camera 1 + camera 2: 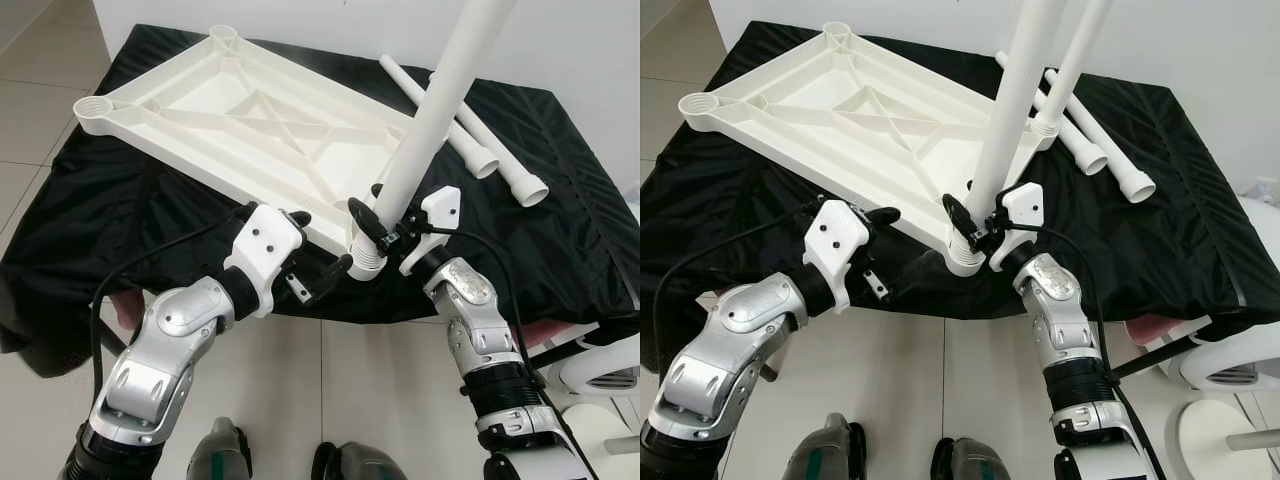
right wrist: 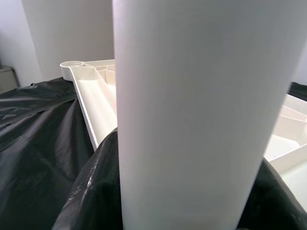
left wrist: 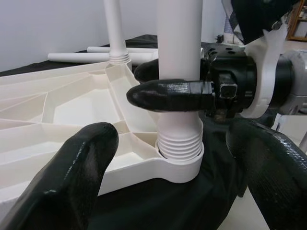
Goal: Building children table
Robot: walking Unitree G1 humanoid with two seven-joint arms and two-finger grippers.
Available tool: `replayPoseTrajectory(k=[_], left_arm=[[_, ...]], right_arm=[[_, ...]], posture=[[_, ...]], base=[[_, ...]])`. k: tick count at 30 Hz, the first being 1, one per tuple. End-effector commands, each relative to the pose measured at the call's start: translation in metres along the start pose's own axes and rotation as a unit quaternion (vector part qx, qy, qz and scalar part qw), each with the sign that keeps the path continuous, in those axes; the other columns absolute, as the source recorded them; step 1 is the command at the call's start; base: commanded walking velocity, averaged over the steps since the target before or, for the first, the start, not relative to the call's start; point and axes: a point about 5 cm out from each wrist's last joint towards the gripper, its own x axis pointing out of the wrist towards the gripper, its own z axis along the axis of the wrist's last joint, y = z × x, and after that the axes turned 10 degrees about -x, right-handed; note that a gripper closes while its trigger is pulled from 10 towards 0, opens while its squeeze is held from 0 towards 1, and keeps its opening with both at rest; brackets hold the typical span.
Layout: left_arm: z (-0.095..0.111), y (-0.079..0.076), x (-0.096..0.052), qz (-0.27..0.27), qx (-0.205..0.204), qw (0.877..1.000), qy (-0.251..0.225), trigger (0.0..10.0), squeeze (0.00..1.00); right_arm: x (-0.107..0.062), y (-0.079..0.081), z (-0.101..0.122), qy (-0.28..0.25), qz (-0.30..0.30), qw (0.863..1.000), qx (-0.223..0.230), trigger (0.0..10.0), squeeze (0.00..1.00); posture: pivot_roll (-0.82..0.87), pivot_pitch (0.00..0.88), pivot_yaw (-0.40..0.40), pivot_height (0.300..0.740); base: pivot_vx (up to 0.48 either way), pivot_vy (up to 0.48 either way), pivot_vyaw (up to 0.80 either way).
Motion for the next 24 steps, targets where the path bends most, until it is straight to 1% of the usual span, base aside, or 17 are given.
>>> replayPoseTrajectory(k=[1,8,13,15,17,18,20,24], left_arm=[[-0.001,-0.005,0.000,-0.012,-0.003,1.000,0.003,10.0,0.00],[0.001,-0.005,0.000,-0.012,-0.004,1.000,0.002,10.0,0.00],[0.001,-0.006,0.000,-0.011,-0.003,1.000,0.002,10.0,0.00],[0.001,-0.006,0.000,-0.010,-0.003,1.000,0.002,10.0,0.00],[0.001,-0.006,-0.001,-0.008,-0.002,1.000,0.002,10.0,0.00],[0.001,-0.006,-0.001,-0.008,-0.002,1.000,0.002,10.0,0.00],[0.001,-0.006,-0.002,-0.007,-0.002,1.000,0.002,10.0,0.00],[0.002,-0.006,-0.002,-0.006,-0.002,1.000,0.001,10.0,0.00]], right_arm=[[-0.013,0.000,-0.029,0.070,-0.018,0.997,0.018,10.0,0.00],[-0.010,0.006,-0.035,0.073,-0.020,0.997,0.033,10.0,0.00],[-0.008,0.015,-0.037,0.071,0.001,0.997,0.039,10.0,0.00],[-0.008,0.018,-0.037,0.068,0.007,0.997,0.035,10.0,0.00],[-0.007,0.023,-0.036,0.062,0.016,0.998,0.017,10.0,0.00],[-0.007,0.023,-0.036,0.062,0.016,0.998,0.017,10.0,0.00],[-0.006,0.025,-0.034,0.057,0.018,0.998,-0.005,10.0,0.00],[-0.006,0.026,-0.034,0.052,0.020,0.998,-0.011,10.0,0.00]], posture=[[0.11,0.121,-0.123,0.740],[0.11,0.120,-0.125,0.740],[0.12,0.119,-0.128,0.740],[0.12,0.118,-0.129,0.740],[0.12,0.117,-0.132,0.740],[0.12,0.117,-0.132,0.740],[0.12,0.117,-0.132,0.740],[0.12,0.118,-0.133,0.740]], base=[[0.000,0.000,0.00],[0.000,0.000,0.00],[0.000,0.000,0.00],[0.000,0.000,0.00],[0.000,0.000,0.00],[0.000,0.000,0.00],[0.000,0.000,0.00],[0.000,0.000,0.00]])
